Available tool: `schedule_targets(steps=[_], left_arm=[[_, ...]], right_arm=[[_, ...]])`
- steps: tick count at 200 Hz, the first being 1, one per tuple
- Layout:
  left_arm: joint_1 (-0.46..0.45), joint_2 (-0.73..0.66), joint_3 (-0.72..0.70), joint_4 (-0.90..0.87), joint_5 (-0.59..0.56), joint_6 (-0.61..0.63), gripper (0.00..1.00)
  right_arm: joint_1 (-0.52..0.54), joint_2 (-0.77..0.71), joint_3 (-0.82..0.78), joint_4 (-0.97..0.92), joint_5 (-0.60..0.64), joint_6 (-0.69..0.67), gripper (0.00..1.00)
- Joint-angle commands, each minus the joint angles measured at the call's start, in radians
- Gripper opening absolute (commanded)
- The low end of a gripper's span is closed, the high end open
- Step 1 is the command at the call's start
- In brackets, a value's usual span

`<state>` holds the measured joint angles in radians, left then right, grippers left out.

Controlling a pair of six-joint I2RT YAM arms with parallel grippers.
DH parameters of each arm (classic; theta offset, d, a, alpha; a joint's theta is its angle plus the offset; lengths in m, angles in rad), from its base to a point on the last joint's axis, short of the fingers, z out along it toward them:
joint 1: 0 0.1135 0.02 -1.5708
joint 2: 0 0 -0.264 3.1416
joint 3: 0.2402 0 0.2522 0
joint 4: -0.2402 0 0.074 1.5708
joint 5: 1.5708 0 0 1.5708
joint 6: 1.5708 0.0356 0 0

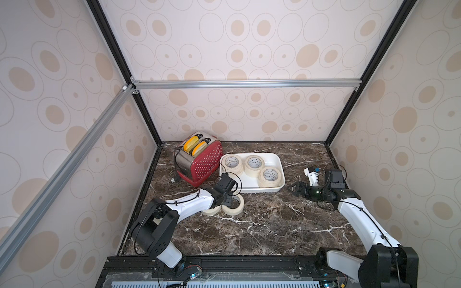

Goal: Take out the art tape in the storage box
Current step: Place the art tape at the center of the board, then pick up the art tape from the storage box.

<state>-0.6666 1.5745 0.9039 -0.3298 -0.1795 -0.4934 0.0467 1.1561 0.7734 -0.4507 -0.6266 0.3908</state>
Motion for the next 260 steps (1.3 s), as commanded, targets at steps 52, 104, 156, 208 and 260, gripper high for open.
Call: schedule_targets(steps=[52, 104, 156, 208, 260], left_arm=[[-0.001, -0.132, 0.011, -0.042, -0.050, 0.027, 0.53], [-0.001, -0.280, -0.036, -0.094, -0.113, 0.041, 0.82], [0.001, -0.372, -0.075, -0.146, -0.176, 0.049, 0.94], [0.001, -0.390, -0.085, -0.171, -0.192, 0.048, 0.99], [0.001, -0.385, -0.086, -0.178, -0.189, 0.046, 0.99]], right_arm=[[0.102, 0.082, 0.138, -0.128, 0.135, -0.097, 0.90], [0.258, 0.270, 0.345, -0.269, 0.366, -0.205, 0.85], [0.351, 0.469, 0.564, -0.351, 0.524, -0.257, 0.84], [0.393, 0.651, 0.747, -0.410, 0.590, -0.285, 0.82], [0.429, 0.768, 0.870, -0.425, 0.582, -0.303, 0.79]])
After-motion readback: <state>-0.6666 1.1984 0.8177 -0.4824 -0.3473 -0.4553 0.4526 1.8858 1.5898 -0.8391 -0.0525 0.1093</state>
